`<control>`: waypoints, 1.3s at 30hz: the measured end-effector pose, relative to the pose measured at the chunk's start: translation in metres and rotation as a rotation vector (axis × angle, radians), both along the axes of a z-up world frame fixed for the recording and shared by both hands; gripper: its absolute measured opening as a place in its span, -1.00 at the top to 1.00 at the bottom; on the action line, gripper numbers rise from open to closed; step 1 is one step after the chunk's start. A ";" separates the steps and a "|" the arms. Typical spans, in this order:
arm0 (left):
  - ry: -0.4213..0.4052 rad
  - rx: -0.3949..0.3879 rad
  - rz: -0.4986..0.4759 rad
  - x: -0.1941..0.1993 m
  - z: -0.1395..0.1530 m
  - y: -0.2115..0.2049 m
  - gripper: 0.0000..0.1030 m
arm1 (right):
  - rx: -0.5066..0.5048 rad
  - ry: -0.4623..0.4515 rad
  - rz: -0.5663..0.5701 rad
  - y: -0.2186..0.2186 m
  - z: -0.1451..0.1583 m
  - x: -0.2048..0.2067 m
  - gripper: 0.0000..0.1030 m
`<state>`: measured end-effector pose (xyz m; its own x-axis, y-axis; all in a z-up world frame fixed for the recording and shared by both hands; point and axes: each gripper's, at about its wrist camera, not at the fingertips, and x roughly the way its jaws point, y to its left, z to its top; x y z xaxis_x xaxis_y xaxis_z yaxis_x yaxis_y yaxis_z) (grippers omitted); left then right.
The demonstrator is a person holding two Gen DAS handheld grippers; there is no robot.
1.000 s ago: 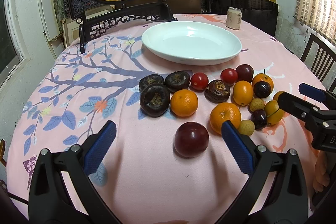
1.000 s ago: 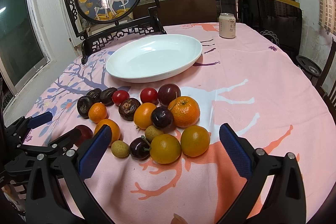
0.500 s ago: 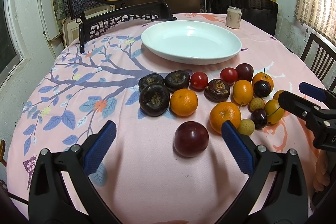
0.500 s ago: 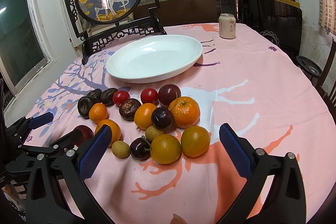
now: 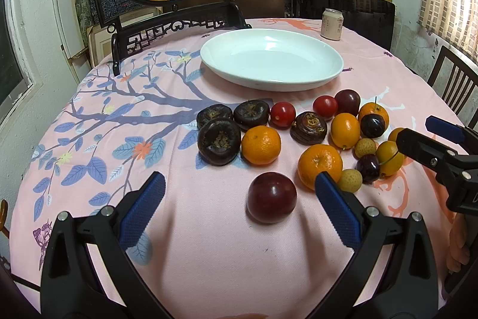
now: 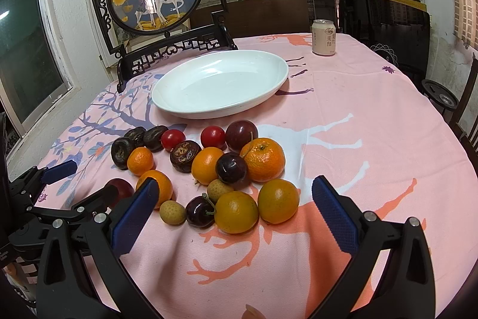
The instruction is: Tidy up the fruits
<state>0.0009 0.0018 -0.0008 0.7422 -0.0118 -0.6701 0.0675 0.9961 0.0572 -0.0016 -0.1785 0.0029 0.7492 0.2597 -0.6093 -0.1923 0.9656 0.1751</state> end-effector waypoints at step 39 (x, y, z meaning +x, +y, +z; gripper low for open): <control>0.040 0.005 0.006 0.000 -0.010 -0.001 -0.96 | 0.009 0.057 0.029 0.000 -0.008 0.004 -0.97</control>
